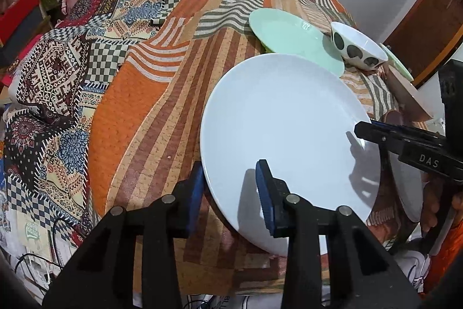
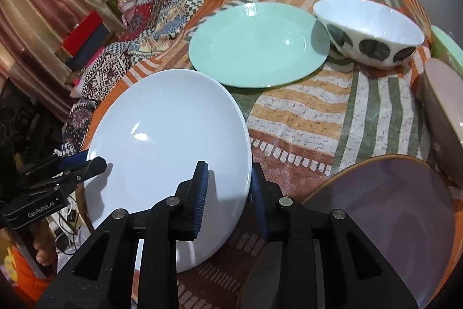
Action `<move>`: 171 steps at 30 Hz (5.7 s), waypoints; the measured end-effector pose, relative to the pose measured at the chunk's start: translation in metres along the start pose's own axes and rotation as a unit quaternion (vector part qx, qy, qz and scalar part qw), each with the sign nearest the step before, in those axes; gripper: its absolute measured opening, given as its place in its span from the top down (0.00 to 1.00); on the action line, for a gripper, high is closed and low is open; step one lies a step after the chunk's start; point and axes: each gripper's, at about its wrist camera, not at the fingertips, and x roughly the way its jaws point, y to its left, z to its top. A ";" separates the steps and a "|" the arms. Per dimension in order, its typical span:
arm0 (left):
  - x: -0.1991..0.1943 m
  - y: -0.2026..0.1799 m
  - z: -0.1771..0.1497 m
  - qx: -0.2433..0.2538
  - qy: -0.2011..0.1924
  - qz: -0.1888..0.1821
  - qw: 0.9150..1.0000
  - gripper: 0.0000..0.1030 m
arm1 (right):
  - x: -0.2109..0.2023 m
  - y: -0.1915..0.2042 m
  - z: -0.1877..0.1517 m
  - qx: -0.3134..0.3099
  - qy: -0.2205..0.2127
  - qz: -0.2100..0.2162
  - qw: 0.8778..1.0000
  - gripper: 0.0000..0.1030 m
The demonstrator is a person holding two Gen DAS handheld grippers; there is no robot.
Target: Organize plates and bowls
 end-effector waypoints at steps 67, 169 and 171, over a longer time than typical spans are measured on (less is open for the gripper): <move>-0.039 -0.202 -0.004 0.188 -0.030 -0.046 0.981 0.65 | -0.142 -0.110 -0.109 0.147 -0.133 -0.046 0.979 0.73; 0.037 -0.052 0.157 0.051 -0.055 0.051 0.996 0.38 | -0.048 -0.062 0.046 0.052 -0.071 -0.008 0.996 0.50; 0.053 -0.047 0.166 0.043 -0.041 0.046 0.997 0.38 | -0.036 -0.065 0.055 0.054 -0.057 -0.011 0.997 0.50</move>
